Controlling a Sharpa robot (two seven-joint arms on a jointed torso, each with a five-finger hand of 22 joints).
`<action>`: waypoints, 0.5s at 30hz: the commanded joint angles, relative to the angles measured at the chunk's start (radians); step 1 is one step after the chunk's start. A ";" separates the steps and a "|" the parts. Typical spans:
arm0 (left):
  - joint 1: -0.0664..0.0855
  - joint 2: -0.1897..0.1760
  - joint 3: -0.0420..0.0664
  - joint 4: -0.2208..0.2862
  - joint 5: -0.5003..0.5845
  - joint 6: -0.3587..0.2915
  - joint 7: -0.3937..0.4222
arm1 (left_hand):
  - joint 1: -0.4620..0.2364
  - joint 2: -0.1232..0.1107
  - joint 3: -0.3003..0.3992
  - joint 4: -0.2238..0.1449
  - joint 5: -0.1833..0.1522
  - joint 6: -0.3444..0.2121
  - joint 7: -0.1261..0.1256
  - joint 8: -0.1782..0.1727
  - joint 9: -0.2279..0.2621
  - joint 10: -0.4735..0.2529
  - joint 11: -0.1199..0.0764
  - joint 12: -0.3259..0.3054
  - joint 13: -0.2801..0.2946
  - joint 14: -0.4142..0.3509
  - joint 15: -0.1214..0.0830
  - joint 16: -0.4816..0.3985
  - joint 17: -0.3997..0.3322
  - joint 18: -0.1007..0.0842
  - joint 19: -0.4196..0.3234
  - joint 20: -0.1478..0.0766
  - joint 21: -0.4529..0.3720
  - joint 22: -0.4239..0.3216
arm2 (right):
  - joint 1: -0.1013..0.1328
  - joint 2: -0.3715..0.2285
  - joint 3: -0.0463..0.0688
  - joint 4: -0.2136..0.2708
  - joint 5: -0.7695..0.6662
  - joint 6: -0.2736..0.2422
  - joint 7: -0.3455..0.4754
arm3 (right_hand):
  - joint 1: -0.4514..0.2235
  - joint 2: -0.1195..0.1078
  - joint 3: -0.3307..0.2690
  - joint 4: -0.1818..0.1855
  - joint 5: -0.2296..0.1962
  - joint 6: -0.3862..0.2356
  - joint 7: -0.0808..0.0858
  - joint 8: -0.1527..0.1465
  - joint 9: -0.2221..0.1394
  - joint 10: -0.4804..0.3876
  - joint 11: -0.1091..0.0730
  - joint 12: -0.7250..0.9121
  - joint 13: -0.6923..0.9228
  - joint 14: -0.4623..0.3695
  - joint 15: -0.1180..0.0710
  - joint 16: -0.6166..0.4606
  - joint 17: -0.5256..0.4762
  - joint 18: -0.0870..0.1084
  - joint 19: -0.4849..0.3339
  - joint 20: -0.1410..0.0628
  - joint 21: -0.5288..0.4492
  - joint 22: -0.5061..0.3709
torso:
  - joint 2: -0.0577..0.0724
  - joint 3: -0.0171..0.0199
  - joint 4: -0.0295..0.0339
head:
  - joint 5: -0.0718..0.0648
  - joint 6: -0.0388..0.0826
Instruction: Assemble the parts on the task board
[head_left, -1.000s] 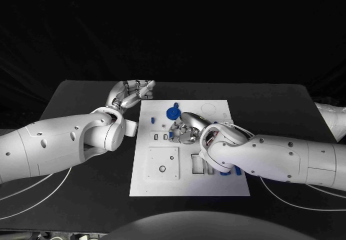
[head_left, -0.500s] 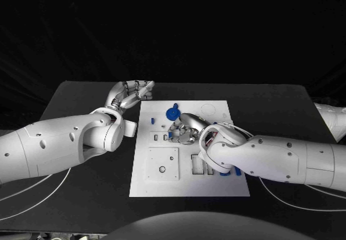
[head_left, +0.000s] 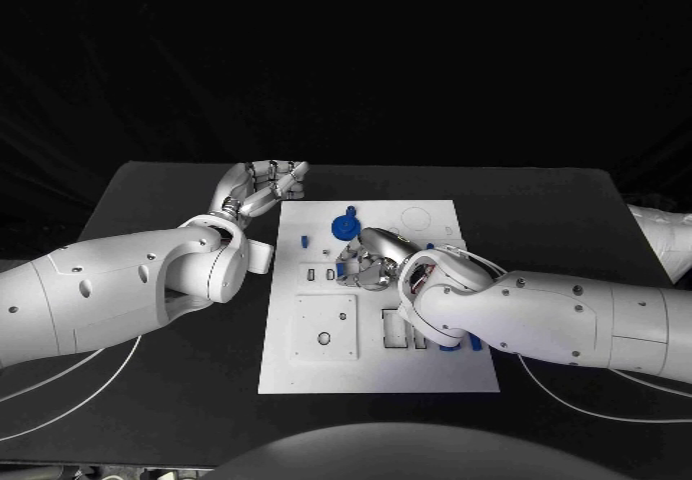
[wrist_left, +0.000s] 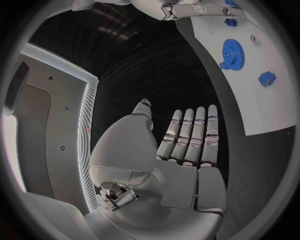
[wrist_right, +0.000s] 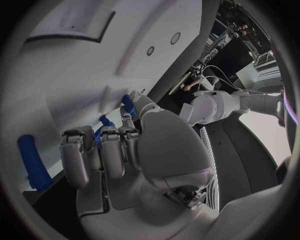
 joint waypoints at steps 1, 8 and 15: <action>0.001 0.002 0.001 0.001 -0.007 0.007 0.013 | 0.007 0.005 -0.006 0.000 0.004 -0.004 0.036 0.002 0.001 0.008 0.003 -0.005 0.000 -0.004 0.001 -0.004 0.001 0.006 -0.010 0.000 -0.004 -0.001 | -0.001 -0.002 0.000 0.002 -0.011 0.015 0.001 | -0.006 0.001 0.000 -0.003 -0.004 -0.005 0.001 -0.003 -0.001 0.107 0.007 0.004 0.263 0.104 0.006 0.004 0.263 -0.014 0.105 0.008 0.004 0.263 | 0.000 -0.0002 -0.0002 | -0.001 -0.001; 0.001 0.003 0.001 0.000 -0.007 0.007 0.013 | 0.007 0.005 -0.006 0.000 0.004 -0.004 0.036 0.002 0.001 0.008 0.003 -0.005 0.000 -0.004 0.001 -0.004 0.001 0.006 -0.010 0.000 -0.004 -0.001 | -0.001 -0.005 0.000 0.004 -0.009 0.006 0.004 | -0.010 -0.003 -0.002 -0.004 -0.003 -0.020 0.007 -0.003 -0.003 0.107 0.013 0.004 0.263 0.104 0.011 0.004 0.263 -0.014 0.105 0.013 0.004 0.263 | 0.001 0.0001 -0.0003 | -0.003 -0.002; 0.001 0.001 0.001 0.002 -0.007 0.011 0.010 | 0.010 0.001 -0.012 0.001 0.007 -0.013 0.038 -0.002 -0.001 0.004 0.004 -0.009 -0.001 -0.006 0.001 -0.006 0.001 0.006 -0.012 0.000 -0.005 -0.003 | -0.001 -0.022 0.000 0.016 -0.009 -0.087 0.048 | -0.059 -0.023 -0.036 0.021 -0.056 -0.229 0.023 -0.002 -0.042 0.107 0.014 0.004 0.263 0.104 0.015 0.004 0.263 -0.014 0.105 0.021 0.004 0.263 | 0.000 0.0005 -0.0001 | 0.000 0.000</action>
